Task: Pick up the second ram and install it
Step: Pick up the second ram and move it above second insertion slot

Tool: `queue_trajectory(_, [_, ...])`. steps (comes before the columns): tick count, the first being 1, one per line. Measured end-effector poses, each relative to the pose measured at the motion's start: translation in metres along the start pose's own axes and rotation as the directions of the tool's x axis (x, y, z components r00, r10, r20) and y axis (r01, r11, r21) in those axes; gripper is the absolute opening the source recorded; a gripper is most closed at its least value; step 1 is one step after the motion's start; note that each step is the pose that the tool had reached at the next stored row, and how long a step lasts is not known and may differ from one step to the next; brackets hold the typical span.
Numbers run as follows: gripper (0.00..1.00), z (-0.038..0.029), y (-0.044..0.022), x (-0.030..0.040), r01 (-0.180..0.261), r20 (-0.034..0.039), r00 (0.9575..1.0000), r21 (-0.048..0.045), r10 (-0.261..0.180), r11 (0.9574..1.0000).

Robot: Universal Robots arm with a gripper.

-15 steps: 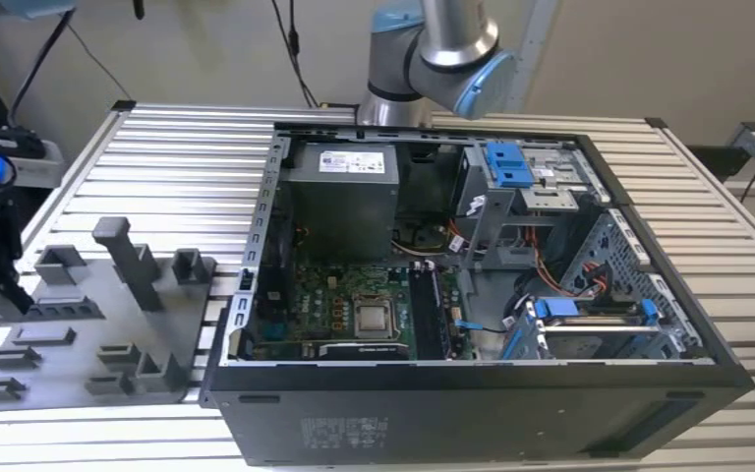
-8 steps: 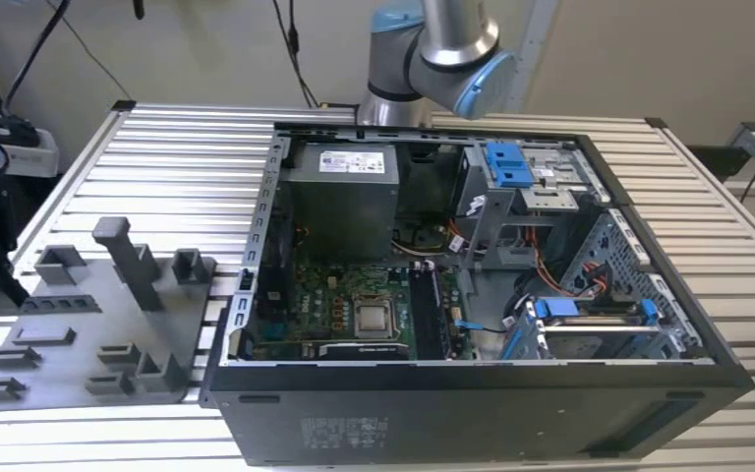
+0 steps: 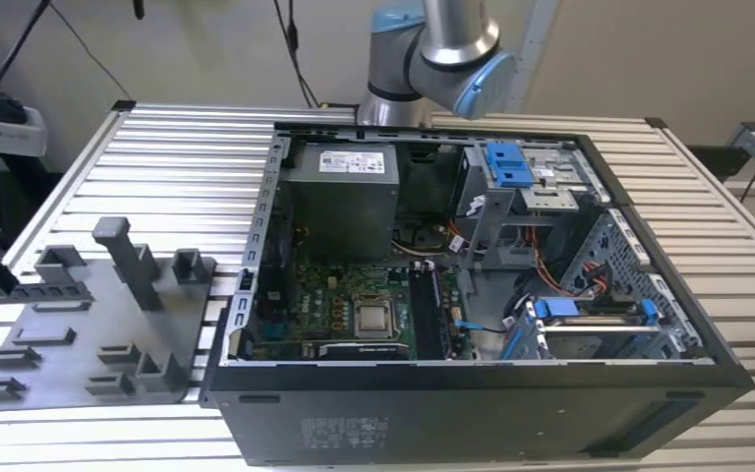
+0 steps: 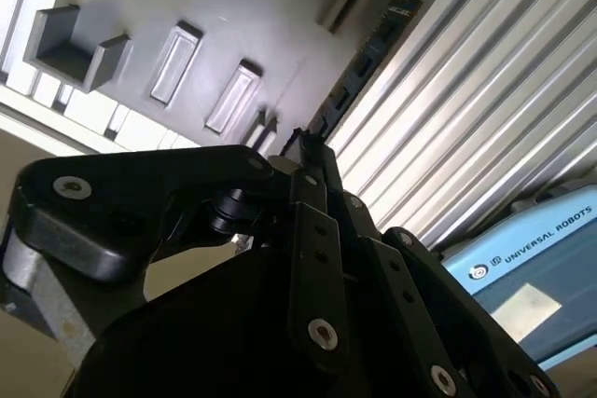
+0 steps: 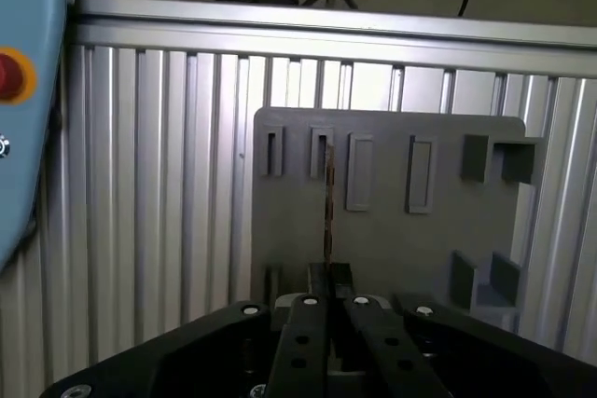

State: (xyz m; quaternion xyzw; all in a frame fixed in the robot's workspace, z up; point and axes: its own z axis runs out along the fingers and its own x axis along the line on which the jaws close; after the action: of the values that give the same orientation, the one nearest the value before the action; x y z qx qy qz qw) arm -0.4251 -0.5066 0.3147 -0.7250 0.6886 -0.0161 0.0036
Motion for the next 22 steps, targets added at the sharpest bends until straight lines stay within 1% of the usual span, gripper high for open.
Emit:
queue_trajectory(3, [0.13,-0.0100,-0.0002,0.0001,0.000,0.0001,1.0000,0.0005,0.000,1.0000])
queue_trajectory(4, [0.13,-0.0143,-0.0003,0.0002,0.000,0.0000,1.0000,0.0004,0.000,1.0000])
queue_trajectory(22, [0.13,-0.0962,-0.0026,0.0017,0.000,0.0000,1.0000,0.0004,0.000,1.0000])
